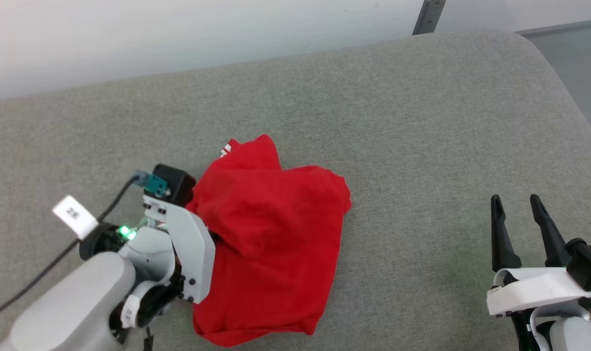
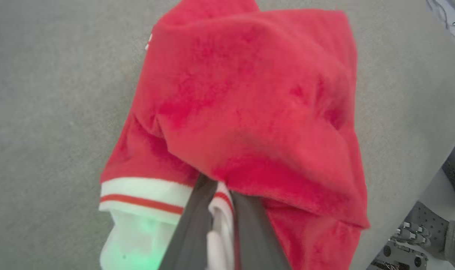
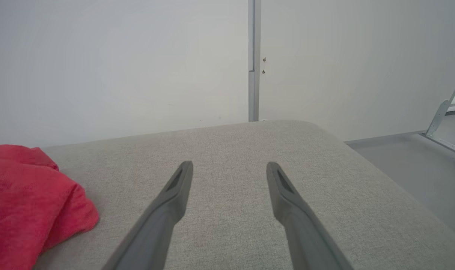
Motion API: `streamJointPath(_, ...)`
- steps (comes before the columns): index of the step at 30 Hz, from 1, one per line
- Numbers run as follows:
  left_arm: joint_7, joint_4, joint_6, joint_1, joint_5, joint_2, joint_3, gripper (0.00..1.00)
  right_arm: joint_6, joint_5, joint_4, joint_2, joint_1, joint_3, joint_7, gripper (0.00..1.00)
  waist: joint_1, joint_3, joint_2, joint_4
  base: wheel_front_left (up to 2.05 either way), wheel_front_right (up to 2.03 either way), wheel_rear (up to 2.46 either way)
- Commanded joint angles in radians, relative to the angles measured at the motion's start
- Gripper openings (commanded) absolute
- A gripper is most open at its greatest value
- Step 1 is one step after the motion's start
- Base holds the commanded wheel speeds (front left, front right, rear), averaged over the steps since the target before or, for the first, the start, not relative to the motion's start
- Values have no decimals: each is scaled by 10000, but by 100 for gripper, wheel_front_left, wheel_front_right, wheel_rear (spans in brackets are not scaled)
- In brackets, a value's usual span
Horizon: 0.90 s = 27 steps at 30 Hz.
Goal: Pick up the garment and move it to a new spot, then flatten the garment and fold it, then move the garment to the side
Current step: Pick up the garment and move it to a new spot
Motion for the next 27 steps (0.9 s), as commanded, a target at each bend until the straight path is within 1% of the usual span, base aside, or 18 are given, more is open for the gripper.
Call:
streamJointPath(1,-32,171,-105,101,-45,-80,-40,0,-14,68,31,3,-120,39,-51,100,0,-10,-1,17,0,0,0)
streamJointPath(9,-369,2168,-561,356,8,-773,-502,0,-14,50,104,-35,-233,301,-50,100,0,-33,-1,27,0,0,0)
streamJointPath(14,-610,3380,-899,505,-22,-1326,-811,0,-14,101,125,-100,-319,340,-50,100,0,-31,-1,83,0,0,0)
streamJointPath(17,-817,3999,-1122,492,93,-1573,-961,0,-14,101,155,-128,-334,352,-51,100,0,-65,-1,149,0,0,0)
streamJointPath(20,-970,4478,-1454,408,239,-1747,-1171,0,-14,93,174,-153,-326,320,-49,100,0,-140,-1,268,0,0,0)
streamJointPath(21,-1073,4568,-1585,345,297,-1797,-1198,11,-14,111,182,-184,-343,331,-49,100,0,-166,-1,320,0,0,0)
streamJointPath(22,-1191,4644,-1682,249,307,-1854,-1173,18,-14,101,179,-197,-349,347,-40,100,0,-195,-1,380,0,0,0)
streamJointPath(23,-1312,4700,-1804,160,275,-1906,-1117,83,-14,76,170,-210,-350,353,-39,100,0,-224,-1,438,0,0,0)
streamJointPath(24,-1407,4738,-1916,43,241,-1931,-1068,100,-14,63,166,-236,-353,353,-39,100,0,-261,-1,497,0,0,0)
streamJointPath(27,-1577,4817,-2167,-216,186,-1929,-941,100,-14,84,185,-357,-373,350,-37,100,0,-397,-1,700,0,0,0)
